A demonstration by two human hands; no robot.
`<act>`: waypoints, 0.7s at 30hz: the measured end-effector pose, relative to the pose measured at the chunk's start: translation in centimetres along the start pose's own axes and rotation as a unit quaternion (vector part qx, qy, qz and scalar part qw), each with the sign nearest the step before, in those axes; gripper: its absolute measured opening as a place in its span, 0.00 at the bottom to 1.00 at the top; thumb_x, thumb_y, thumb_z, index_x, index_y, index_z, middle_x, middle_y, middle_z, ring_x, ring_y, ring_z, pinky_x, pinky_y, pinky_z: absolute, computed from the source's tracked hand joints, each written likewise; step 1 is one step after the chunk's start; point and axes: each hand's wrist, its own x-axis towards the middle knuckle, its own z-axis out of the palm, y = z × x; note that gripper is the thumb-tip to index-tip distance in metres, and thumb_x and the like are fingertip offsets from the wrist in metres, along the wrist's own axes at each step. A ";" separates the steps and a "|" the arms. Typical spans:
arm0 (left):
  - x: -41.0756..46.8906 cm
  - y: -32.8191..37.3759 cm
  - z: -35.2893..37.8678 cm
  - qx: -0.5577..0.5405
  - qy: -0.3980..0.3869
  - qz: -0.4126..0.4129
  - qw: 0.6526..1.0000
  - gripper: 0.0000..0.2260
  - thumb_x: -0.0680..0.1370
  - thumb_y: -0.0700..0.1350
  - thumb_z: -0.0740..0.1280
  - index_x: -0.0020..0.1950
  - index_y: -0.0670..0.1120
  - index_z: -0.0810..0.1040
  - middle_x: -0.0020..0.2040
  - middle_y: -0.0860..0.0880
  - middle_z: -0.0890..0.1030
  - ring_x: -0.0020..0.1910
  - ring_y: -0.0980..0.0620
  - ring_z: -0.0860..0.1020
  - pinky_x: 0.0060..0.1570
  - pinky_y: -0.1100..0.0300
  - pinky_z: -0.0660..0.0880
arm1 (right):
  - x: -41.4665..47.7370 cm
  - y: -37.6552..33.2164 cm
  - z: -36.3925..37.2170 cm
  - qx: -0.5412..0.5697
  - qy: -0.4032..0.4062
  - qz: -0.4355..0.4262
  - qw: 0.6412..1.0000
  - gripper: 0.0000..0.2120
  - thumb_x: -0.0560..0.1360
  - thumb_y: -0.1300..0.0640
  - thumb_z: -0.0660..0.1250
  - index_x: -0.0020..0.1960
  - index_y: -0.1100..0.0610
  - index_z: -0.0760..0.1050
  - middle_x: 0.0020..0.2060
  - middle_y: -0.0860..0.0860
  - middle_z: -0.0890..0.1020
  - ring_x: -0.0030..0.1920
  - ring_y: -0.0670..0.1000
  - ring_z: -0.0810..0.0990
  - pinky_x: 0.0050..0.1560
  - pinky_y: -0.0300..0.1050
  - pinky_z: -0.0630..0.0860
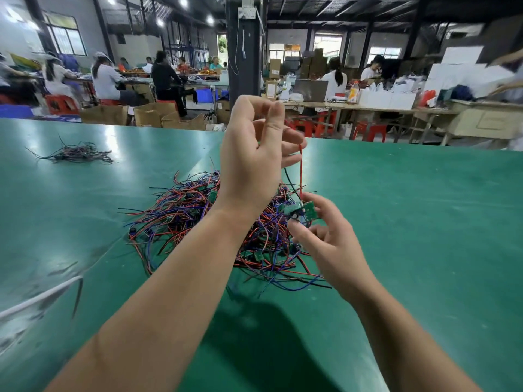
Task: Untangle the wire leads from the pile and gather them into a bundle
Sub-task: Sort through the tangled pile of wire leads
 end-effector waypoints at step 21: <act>-7.1 -8.7 -4.2 0.169 -0.033 -0.276 0.946 0.08 0.81 0.47 0.61 0.45 0.47 0.76 0.36 0.51 0.84 0.31 0.52 0.82 0.27 0.61 0.77 | -1.5 3.8 -1.5 -0.058 0.061 0.128 0.988 0.14 0.75 0.48 0.66 0.43 0.60 0.77 0.29 0.49 0.74 0.29 0.46 0.66 0.33 0.44 0.62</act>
